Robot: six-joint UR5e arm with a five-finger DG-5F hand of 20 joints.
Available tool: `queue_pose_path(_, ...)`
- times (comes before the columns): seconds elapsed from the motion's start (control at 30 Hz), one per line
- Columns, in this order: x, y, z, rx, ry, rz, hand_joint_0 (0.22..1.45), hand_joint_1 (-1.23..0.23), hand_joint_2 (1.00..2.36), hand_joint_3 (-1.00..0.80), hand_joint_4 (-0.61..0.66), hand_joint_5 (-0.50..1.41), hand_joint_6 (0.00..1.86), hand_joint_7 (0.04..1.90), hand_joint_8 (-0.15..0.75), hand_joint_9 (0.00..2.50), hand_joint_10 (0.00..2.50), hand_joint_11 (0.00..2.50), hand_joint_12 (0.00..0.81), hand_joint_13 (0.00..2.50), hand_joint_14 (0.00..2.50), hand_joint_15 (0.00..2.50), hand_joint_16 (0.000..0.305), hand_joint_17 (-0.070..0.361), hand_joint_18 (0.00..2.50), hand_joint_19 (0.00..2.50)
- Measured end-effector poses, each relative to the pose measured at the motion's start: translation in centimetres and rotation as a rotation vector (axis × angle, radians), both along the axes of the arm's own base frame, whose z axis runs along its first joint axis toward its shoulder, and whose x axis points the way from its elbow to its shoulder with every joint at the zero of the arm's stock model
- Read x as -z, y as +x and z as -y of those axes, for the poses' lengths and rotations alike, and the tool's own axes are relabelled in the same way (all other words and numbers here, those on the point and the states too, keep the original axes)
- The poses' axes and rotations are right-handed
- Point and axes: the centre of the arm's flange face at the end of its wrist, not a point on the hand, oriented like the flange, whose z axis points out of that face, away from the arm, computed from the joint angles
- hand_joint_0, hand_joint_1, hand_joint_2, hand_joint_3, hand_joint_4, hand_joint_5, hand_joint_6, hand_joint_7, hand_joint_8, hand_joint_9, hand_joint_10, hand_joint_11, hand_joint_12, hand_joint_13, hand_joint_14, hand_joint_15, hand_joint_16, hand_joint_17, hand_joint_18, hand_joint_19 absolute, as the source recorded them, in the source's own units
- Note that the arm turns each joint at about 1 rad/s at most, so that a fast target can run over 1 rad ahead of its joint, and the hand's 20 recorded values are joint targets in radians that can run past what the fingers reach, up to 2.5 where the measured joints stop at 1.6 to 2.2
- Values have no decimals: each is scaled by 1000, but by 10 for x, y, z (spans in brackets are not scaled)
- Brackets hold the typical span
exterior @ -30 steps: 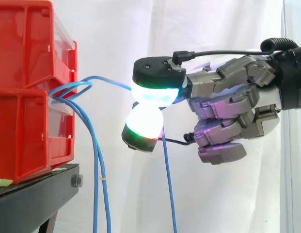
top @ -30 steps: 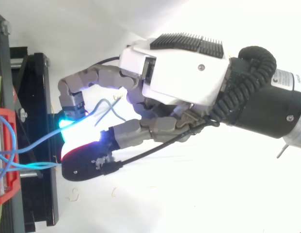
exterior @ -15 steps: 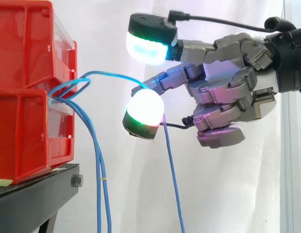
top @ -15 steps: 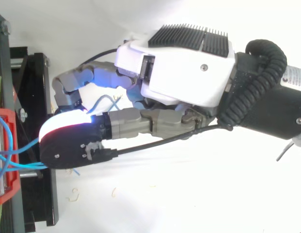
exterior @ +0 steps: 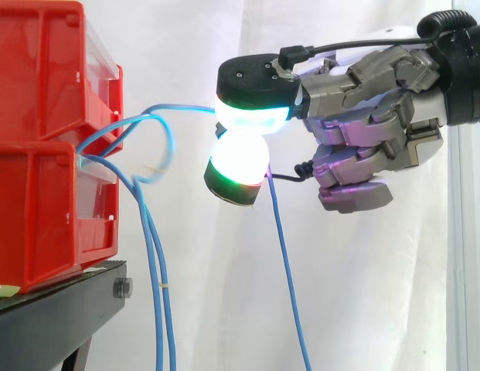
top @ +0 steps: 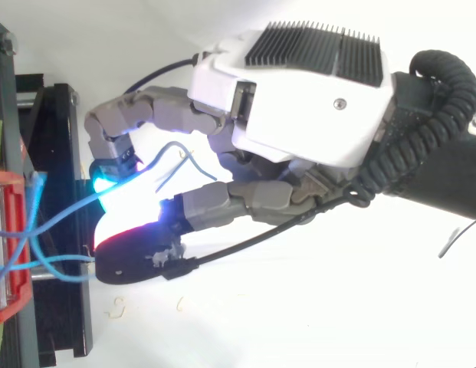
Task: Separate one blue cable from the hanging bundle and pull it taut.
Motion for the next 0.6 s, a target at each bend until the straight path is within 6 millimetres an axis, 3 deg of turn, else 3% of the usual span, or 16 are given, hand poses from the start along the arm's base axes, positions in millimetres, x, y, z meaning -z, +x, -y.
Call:
queue_pose_path(0.17, -10, 0, 0, -6, -58, -2, 674, -790, 1003, -466, 19, 130, 535, 1299, 161, 2238, 1231, 2061, 309, 1408, 1503, 1231, 40, 90, 1285, 1473)
queue_pose_path(0.4, -18, 0, 0, -10, -94, 0, 741, -828, 1018, -299, 45, 134, 509, 1373, 156, 2180, 1287, 2003, 302, 1359, 1493, 1243, 38, 85, 1232, 1467)
queue_pose_path(0.47, -18, 1, 0, -10, -95, 0, 745, -823, 1016, -298, 62, 133, 500, 1408, 177, 2171, 1172, 2034, 302, 1351, 1468, 1230, 37, 82, 1221, 1470)
queue_pose_path(0.5, -18, 1, 0, -10, -95, 0, 746, -820, 1016, -298, 113, 126, 502, 1402, 179, 2213, 772, 2186, 300, 1353, 1453, 1222, 37, 83, 1219, 1461)
queue_pose_path(0.57, -18, 1, 0, -10, -95, 1, 748, -813, 1017, -299, 142, 121, 503, 1399, 179, 2218, 763, 2151, 292, 1356, 1427, 1239, 36, 81, 1212, 1462)
queue_pose_path(0.6, -18, 1, 0, -10, -95, 2, 747, -812, 1017, -293, 155, 117, 504, 1384, 171, 2238, 640, 2205, 291, 1362, 1403, 1245, 36, 81, 1207, 1462)
